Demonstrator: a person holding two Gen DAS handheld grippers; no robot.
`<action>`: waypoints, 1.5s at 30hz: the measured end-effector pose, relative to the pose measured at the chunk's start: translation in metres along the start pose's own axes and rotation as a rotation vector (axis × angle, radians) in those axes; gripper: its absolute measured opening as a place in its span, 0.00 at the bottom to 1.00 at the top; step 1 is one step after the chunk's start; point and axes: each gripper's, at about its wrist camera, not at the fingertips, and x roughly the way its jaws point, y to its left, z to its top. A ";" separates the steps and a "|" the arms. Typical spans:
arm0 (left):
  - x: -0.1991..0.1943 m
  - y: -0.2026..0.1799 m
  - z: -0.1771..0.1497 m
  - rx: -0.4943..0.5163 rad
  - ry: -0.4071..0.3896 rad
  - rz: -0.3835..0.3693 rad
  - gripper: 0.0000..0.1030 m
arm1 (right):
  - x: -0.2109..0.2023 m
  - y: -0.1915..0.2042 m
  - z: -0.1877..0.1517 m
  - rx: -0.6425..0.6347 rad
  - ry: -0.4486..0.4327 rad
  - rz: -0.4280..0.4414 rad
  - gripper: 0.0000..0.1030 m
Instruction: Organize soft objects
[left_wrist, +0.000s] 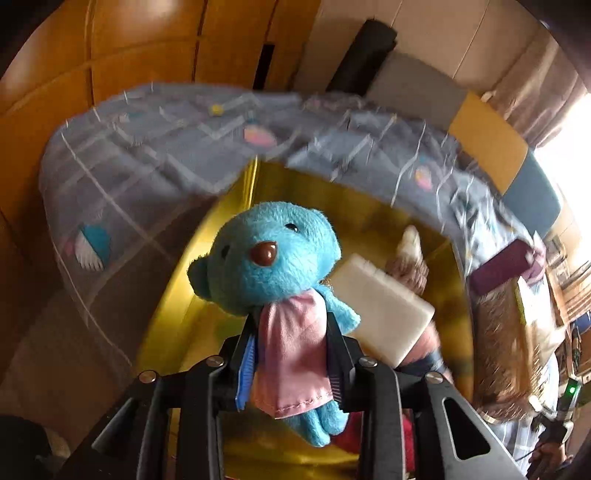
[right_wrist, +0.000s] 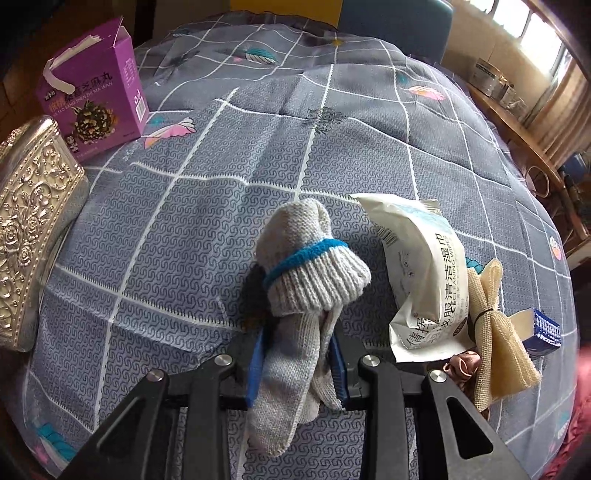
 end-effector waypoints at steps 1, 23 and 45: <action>0.008 -0.003 -0.001 -0.007 0.025 -0.020 0.34 | 0.000 0.000 0.000 0.000 -0.001 -0.003 0.32; -0.049 -0.097 -0.021 0.262 -0.197 0.005 0.56 | 0.000 -0.001 0.003 0.016 -0.008 -0.021 0.32; -0.053 -0.168 -0.063 0.480 -0.163 -0.052 0.56 | 0.000 -0.006 0.005 0.028 -0.007 -0.028 0.30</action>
